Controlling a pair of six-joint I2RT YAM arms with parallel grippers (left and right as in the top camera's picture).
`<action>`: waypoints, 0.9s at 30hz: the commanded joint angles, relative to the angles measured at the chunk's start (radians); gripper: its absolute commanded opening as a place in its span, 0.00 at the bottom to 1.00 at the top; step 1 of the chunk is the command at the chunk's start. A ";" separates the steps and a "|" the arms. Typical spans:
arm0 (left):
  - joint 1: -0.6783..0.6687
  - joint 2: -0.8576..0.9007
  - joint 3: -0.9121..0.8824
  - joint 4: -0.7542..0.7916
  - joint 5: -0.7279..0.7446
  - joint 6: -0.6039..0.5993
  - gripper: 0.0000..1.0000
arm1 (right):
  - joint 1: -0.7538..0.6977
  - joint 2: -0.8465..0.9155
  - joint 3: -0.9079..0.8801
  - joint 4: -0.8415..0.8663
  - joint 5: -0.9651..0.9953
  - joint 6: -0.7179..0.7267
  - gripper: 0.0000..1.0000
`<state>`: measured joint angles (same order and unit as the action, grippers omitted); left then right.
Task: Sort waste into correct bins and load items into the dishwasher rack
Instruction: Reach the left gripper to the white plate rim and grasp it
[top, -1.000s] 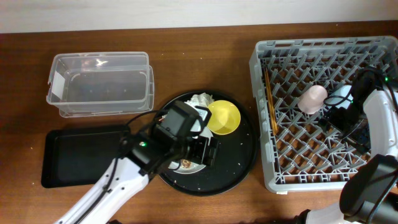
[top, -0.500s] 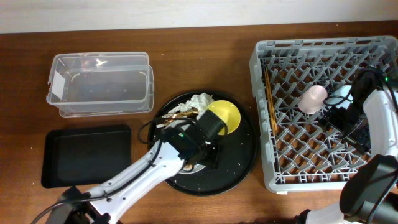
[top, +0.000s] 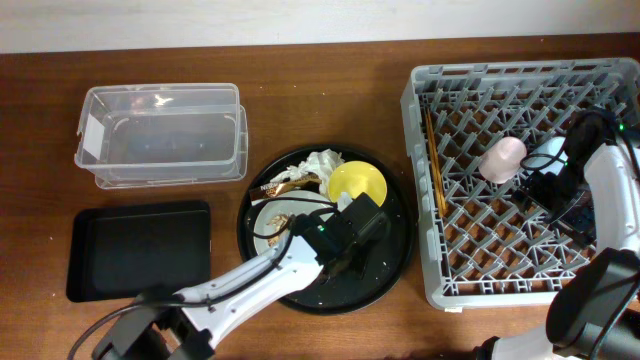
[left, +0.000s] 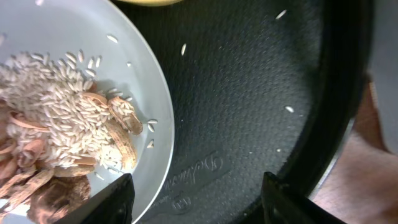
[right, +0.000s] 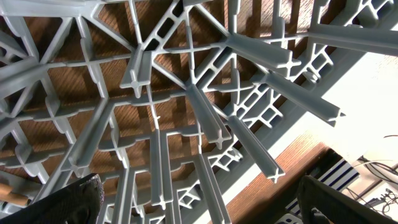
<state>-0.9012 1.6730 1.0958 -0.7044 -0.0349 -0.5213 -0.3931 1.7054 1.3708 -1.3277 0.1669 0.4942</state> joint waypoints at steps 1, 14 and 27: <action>-0.002 0.035 0.013 0.009 -0.014 -0.017 0.61 | -0.006 0.006 0.002 0.000 0.001 0.005 0.98; -0.006 0.086 0.013 0.024 -0.015 -0.017 0.58 | -0.006 0.006 0.002 0.000 0.001 0.005 0.98; -0.006 0.086 0.064 0.032 -0.157 0.022 0.58 | -0.006 0.006 0.002 0.000 0.001 0.005 0.98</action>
<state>-0.9024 1.7523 1.1427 -0.6830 -0.1127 -0.5163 -0.3931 1.7054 1.3708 -1.3277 0.1669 0.4938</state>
